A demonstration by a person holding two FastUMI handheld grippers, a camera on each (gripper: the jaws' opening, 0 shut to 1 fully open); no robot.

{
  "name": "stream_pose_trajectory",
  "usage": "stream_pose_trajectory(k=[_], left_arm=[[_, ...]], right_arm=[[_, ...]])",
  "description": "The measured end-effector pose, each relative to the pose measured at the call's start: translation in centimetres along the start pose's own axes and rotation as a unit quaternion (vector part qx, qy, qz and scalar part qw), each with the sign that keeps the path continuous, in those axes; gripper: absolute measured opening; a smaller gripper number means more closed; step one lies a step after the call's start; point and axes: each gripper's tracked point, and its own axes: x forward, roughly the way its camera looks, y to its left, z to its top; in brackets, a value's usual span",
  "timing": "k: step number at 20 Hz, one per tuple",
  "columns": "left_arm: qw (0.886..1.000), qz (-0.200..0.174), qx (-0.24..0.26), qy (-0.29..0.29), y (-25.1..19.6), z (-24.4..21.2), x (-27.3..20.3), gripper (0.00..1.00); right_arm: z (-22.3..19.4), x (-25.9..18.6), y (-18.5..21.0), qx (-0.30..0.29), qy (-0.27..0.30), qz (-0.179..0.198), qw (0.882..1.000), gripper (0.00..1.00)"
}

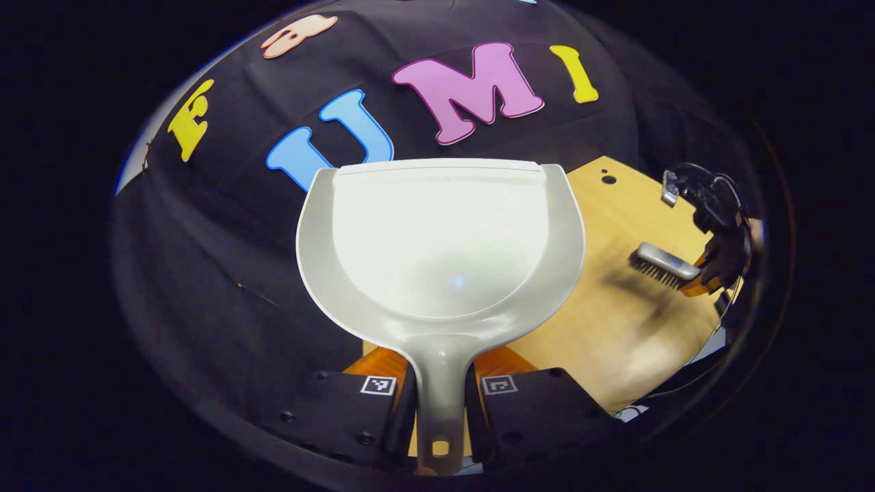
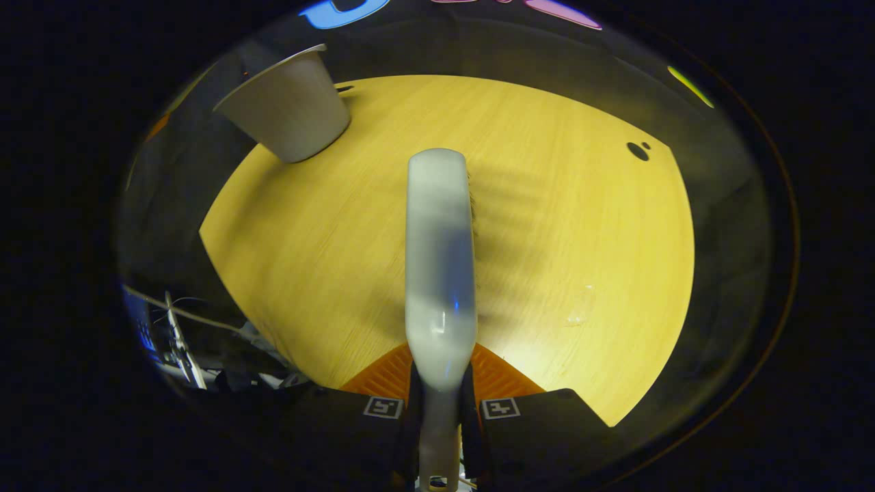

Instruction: Pick up the small broom and dustpan from the desktop, sweep the trash into the dustpan with the broom, and then empty the trash into the garbage bin.

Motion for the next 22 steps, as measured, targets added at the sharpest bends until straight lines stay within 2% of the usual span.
stream_pose_trajectory(k=[2, 3, 5, 7, 8, 9, 11, 12, 13, 15, 19, 20, 22], left_arm=[[0.999, -0.037, -0.017, 0.002, -5.0, -1.4, 0.3, 0.29], [0.998, -0.056, -0.031, 0.007, -7.2, -2.2, 0.9, 0.29], [0.992, -0.099, -0.072, 0.030, -11.6, -4.7, 2.2, 0.29], [0.988, -0.107, -0.097, 0.056, -15.1, -6.9, 4.8, 0.29], [0.987, -0.105, -0.099, 0.072, -16.7, -8.2, 6.3, 0.30], [0.984, -0.111, -0.105, 0.089, -18.4, -9.3, 7.7, 0.29], [0.972, -0.135, -0.124, 0.145, -21.4, -12.1, 10.0, 0.29], [0.965, -0.144, -0.133, 0.172, -22.3, -13.0, 10.9, 0.29], [0.961, -0.149, -0.137, 0.189, -22.9, -13.7, 11.8, 0.30], [0.953, -0.152, -0.151, 0.213, -23.2, -14.1, 12.9, 0.29], [0.929, -0.163, -0.210, 0.259, -23.4, -13.6, 13.1, 0.30], [0.924, -0.163, -0.210, 0.274, -23.4, -13.7, 12.6, 0.30], [0.918, -0.160, -0.207, 0.298, -23.2, -13.7, 12.4, 0.30]], right_arm=[[-0.7, 0.7, 0.4, 0.055, 0.004, 0.004, 0.998, 0.24], [-1.0, 0.8, 0.3, 0.078, 0.008, 0.006, 0.997, 0.28], [-1.3, 0.9, 0.1, 0.094, 0.020, -0.005, 0.995, 0.28], [-1.7, 1.4, 0.2, 0.088, 0.029, -0.019, 0.996, 0.28], [-1.8, 1.8, 0.2, 0.089, 0.032, -0.021, 0.995, 0.24], [-2.0, 2.5, 0.2, 0.100, 0.038, -0.020, 0.994, 0.27], [-2.3, 3.4, 0.3, 0.135, 0.049, -0.016, 0.990, 0.28], [-2.1, 3.9, 0.5, 0.141, 0.053, -0.014, 0.989, 0.24], [-1.8, 4.3, 0.6, 0.138, 0.058, -0.014, 0.989, 0.28], [-1.6, 4.9, 1.3, 0.125, 0.063, -0.014, 0.990, 0.28], [-0.8, 6.3, 2.4, 0.122, 0.076, -0.006, 0.990, 0.28], [-0.5, 6.7, 2.7, 0.123, 0.078, -0.006, 0.989, 0.31], [0.0, 7.2, 3.4, 0.120, 0.079, -0.001, 0.990, 0.28]])
